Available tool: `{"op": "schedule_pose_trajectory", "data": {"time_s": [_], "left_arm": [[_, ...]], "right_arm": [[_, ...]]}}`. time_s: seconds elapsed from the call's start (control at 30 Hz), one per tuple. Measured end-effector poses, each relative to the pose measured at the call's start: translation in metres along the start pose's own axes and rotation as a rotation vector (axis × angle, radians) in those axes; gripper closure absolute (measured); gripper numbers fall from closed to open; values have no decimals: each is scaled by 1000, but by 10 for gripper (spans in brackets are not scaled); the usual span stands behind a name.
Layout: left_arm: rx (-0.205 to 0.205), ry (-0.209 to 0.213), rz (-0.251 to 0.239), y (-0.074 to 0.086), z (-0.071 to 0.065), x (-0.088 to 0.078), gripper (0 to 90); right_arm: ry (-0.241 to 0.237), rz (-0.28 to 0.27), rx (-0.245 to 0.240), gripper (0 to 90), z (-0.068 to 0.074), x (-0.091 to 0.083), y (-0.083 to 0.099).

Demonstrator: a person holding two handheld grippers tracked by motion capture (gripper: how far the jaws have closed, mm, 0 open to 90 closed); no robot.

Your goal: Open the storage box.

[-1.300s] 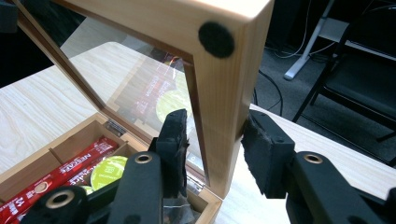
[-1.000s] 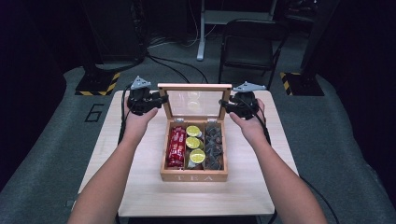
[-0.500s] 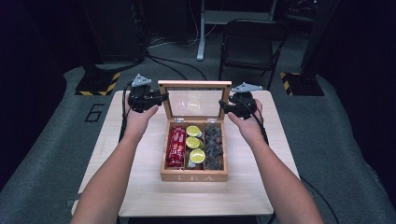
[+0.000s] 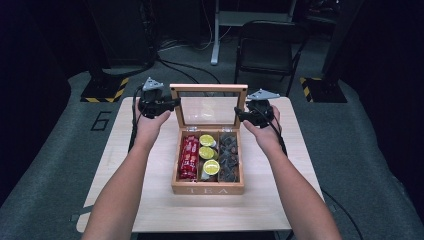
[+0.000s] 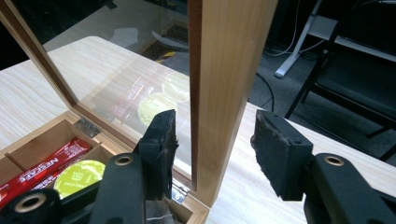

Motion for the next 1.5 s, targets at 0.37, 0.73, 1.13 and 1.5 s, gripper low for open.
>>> {"op": "schedule_pose_trajectory", "data": {"time_s": [0.37, 0.73, 1.13, 1.5], "left_arm": [[-35, 2, -19, -2, 1, 3, 635], [-53, -3, -19, -2, 2, 5, 634], [-53, -9, -11, -1, 1, 4, 634], [-51, -3, -16, -1, 2, 4, 634]], "right_arm": [[-33, 34, 46, 517, 3, 13, 10], [-34, 64, 46, 542, 1, 24, 25], [-35, 100, 59, 553, 1, 35, 41], [-44, 114, 74, 622, -2, 43, 51]]}}
Point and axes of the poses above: each handheld gripper's, and its own axes: x roughly forward along the jaws, y roughly out of its underside, z roughly to its left, the point moved 8 cm from there along x, roughly forward along the jaws, and after that the axes turned 3 degrees about z, right-handed, at the moved point
